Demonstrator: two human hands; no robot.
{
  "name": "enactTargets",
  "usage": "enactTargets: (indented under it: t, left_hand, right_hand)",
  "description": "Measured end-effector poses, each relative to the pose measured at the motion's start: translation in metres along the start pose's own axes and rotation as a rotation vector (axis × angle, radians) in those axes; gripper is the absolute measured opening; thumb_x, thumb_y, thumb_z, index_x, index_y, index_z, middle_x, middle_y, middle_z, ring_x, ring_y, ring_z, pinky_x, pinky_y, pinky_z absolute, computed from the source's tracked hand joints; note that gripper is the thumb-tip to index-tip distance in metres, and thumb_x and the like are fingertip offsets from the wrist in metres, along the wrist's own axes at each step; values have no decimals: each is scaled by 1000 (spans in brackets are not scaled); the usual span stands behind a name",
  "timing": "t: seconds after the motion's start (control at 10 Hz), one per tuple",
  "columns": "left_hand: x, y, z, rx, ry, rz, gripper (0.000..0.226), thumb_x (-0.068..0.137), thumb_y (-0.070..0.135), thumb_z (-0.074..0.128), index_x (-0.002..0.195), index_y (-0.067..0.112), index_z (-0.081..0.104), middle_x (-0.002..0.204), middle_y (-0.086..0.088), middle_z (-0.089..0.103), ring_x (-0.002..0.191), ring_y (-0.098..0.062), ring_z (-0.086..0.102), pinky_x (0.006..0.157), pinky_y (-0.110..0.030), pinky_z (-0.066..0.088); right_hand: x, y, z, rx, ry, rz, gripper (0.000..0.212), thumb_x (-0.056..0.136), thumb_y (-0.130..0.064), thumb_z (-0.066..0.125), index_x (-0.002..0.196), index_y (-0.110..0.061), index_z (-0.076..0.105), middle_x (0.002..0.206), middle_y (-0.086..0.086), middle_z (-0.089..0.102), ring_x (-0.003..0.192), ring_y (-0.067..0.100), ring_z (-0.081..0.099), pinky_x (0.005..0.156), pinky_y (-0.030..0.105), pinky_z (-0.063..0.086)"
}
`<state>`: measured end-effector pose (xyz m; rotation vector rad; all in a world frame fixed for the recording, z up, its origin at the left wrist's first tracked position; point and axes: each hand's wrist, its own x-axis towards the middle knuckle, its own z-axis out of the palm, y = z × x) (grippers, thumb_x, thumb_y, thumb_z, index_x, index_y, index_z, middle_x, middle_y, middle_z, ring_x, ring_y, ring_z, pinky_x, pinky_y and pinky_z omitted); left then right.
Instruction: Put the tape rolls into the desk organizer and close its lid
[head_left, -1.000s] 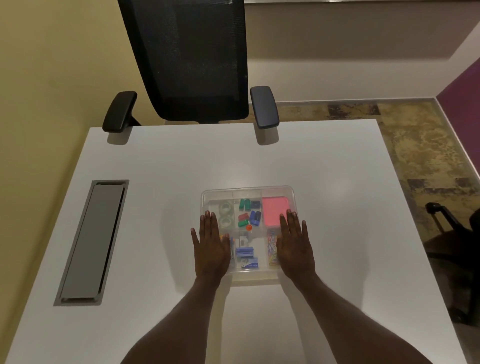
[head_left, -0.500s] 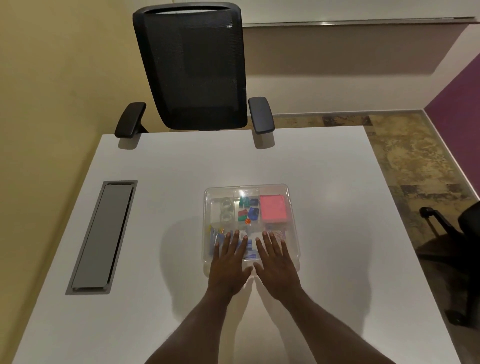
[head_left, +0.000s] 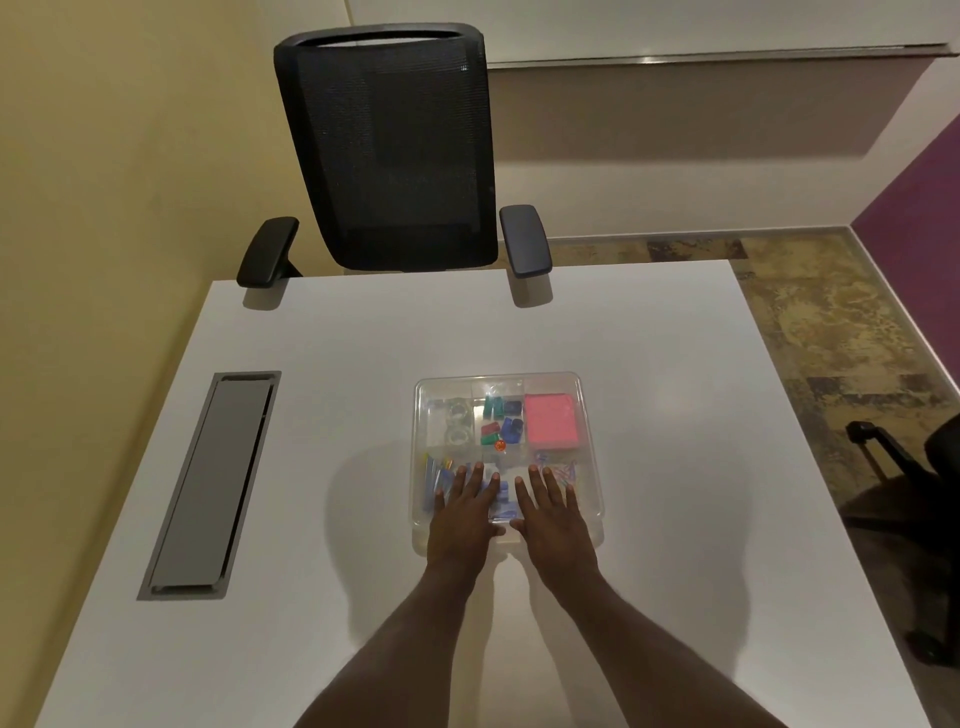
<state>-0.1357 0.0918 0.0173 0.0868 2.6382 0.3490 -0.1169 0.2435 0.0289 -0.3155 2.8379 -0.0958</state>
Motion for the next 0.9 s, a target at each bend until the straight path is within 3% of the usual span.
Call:
enactTargets:
  t: [0.3, 0.4, 0.5, 0.6, 0.7, 0.8, 0.9]
  left_hand:
    - [50, -3, -28, -17, -10, 12, 78, 99, 52, 55, 163, 33, 15, 173, 3, 3, 161, -23, -2, 129, -48, 1]
    - [61, -3, -34, -24, 3, 18, 78, 99, 52, 55, 163, 33, 15, 173, 3, 4, 161, -23, -2, 130, -49, 2]
    - [72, -5, -41, -24, 15, 22, 77, 99, 54, 53, 163, 33, 15, 173, 3, 3, 161, -22, -3, 131, -49, 1]
    - [75, -5, -43, -20, 18, 22, 77, 100, 56, 50, 163, 33, 13, 173, 3, 1, 161, -23, -4, 130, -48, 0]
    - [73, -5, -42, -11, 25, 44, 77, 102, 58, 44, 164, 32, 8, 173, 3, -5, 161, -23, -9, 131, -50, -2]
    - [67, -7, -40, -33, 41, 61, 73, 105, 54, 40, 164, 31, 5, 173, 3, -7, 160, -23, -9, 130, -52, -2]
    - [56, -12, -36, -52, 106, 79, 62, 110, 38, 34, 165, 25, 7, 174, 2, 0, 161, -19, -2, 131, -48, 2]
  right_hand:
    - [50, 8, -12, 28, 10, 39, 81, 57, -42, 97, 128, -15, 70, 136, 14, 65, 125, 36, 63, 99, 52, 56]
    - [65, 11, -14, 11, -42, 23, 80, 77, -43, 84, 146, -17, 53, 155, 14, 47, 142, 37, 45, 115, 53, 38]
    - [83, 17, -11, 11, -77, 8, 71, 103, -43, 49, 161, -21, 14, 169, 10, 4, 157, 33, 3, 126, 49, 1]
    - [85, 18, -11, -23, 22, 3, 71, 97, -45, 62, 157, -19, 33, 165, 12, 24, 153, 35, 23, 124, 51, 19]
    - [80, 18, -18, -80, 126, -44, 70, 72, -46, 87, 132, -17, 68, 140, 11, 63, 129, 33, 60, 105, 49, 52]
    - [76, 20, -21, -62, 210, -107, 64, 71, -41, 88, 125, -13, 72, 133, 12, 68, 123, 33, 65, 99, 48, 57]
    - [75, 14, -15, -82, 427, -202, 41, 80, -28, 84, 116, -8, 76, 120, 14, 74, 113, 33, 71, 93, 47, 60]
